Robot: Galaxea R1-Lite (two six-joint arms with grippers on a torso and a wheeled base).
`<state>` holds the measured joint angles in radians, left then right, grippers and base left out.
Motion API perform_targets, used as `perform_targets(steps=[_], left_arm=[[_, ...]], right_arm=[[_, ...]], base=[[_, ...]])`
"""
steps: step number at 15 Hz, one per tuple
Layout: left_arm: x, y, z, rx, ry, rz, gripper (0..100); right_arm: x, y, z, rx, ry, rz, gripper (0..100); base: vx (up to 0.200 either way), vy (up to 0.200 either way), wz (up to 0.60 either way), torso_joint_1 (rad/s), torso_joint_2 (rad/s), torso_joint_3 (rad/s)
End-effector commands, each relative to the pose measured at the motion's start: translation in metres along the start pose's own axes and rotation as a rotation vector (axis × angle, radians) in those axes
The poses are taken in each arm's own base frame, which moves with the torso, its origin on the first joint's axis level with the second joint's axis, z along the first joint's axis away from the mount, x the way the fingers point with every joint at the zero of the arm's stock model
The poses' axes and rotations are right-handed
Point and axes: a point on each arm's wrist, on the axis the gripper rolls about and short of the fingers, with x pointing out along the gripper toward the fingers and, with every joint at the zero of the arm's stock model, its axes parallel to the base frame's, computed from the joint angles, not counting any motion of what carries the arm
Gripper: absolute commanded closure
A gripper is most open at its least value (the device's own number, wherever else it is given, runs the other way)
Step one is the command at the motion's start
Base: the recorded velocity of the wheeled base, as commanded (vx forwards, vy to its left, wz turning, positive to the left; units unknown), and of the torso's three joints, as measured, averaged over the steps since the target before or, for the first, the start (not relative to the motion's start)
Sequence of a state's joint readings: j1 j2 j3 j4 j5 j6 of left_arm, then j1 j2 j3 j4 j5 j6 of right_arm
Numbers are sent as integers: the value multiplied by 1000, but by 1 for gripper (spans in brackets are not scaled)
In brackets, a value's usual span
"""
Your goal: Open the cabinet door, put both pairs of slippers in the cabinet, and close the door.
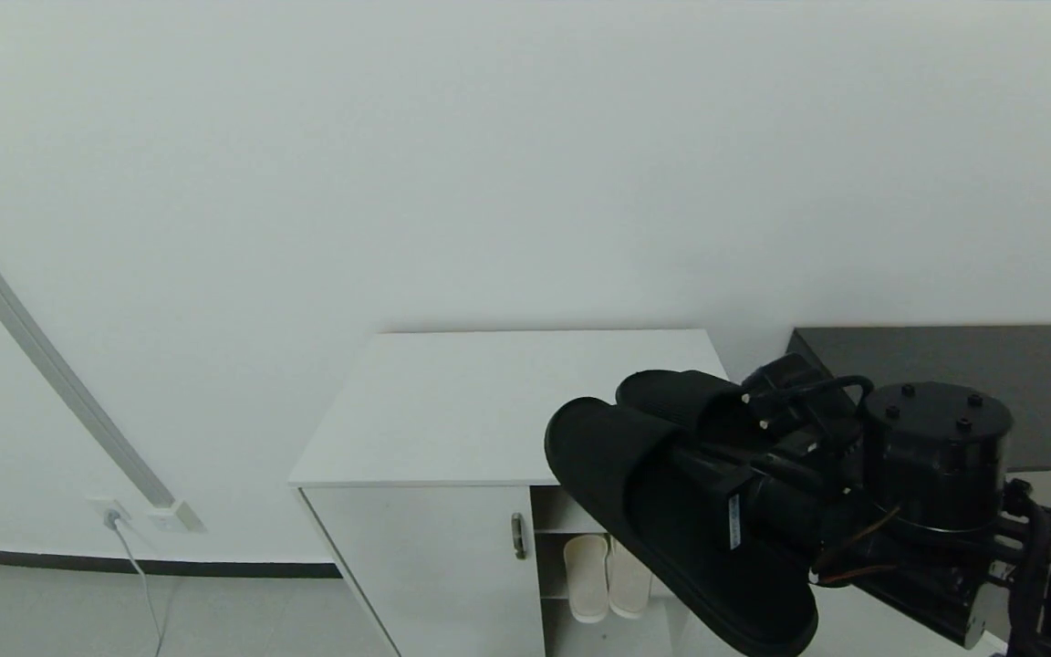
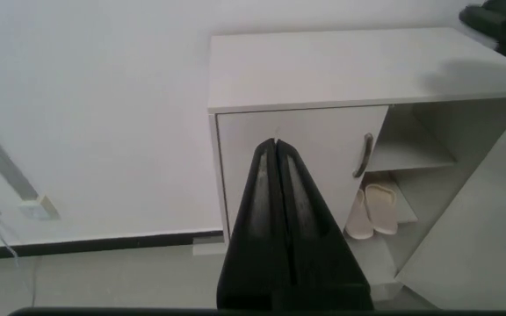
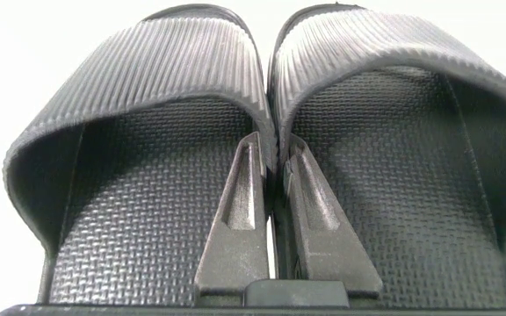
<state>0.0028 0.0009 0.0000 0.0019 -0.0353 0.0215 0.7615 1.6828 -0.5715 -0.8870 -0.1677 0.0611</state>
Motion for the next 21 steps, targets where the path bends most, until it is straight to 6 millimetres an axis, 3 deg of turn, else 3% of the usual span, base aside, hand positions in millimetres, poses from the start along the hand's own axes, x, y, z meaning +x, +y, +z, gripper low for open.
perform_targets(steps=[1,8,17,21], left_arm=[[0,0,0,0,2,-1,100],[0,0,0,-2,2,-1,100],[0,0,0,-2,2,-3,100],[0,0,0,-2,2,-1,100]], right_arm=[[0,1,-1,-1,4,3,100],[2,1,-3,-8,12,2,100],[1,1,-4,-9,7,2,100],[-3,0,-3,-2,-31,2,100]], base=[[0,0,0,0,0,0],[0,0,0,0,0,0],[-200,0,0,1,6,1],[0,0,0,0,0,0]])
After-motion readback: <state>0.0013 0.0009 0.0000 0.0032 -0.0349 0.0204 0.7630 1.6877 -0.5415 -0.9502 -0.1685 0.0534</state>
